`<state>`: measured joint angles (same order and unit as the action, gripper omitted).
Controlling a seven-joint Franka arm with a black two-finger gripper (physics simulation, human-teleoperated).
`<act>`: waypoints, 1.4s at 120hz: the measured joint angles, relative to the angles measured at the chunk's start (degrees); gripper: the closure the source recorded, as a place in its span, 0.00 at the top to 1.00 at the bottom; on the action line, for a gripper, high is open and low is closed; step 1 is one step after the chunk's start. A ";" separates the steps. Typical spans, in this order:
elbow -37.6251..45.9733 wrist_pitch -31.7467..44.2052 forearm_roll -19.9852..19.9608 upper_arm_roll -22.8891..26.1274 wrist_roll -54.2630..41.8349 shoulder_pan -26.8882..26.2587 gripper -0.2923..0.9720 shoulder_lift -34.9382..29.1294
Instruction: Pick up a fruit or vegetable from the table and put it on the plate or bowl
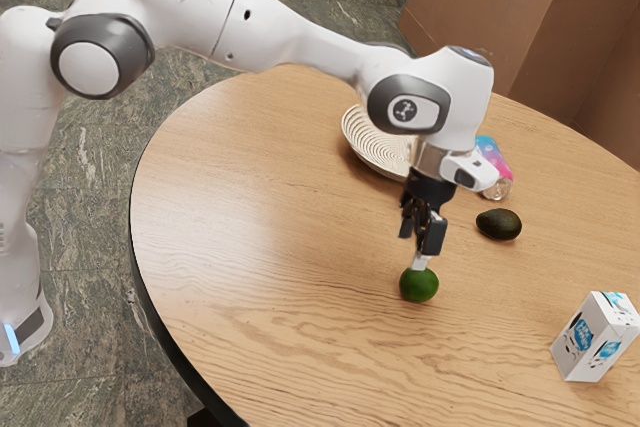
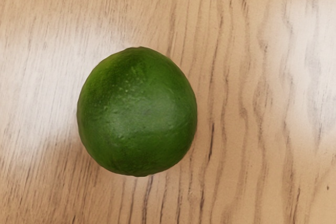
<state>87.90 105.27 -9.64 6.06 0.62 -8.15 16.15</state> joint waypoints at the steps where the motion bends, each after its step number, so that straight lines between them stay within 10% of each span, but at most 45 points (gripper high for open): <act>1: -0.19 0.00 0.00 0.05 -0.06 0.03 0.77 0.15; 168: -3.95 -0.39 0.53 2.17 -7.39 2.16 0.77 4.87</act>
<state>83.95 104.88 -9.12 8.23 -6.77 -5.99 21.02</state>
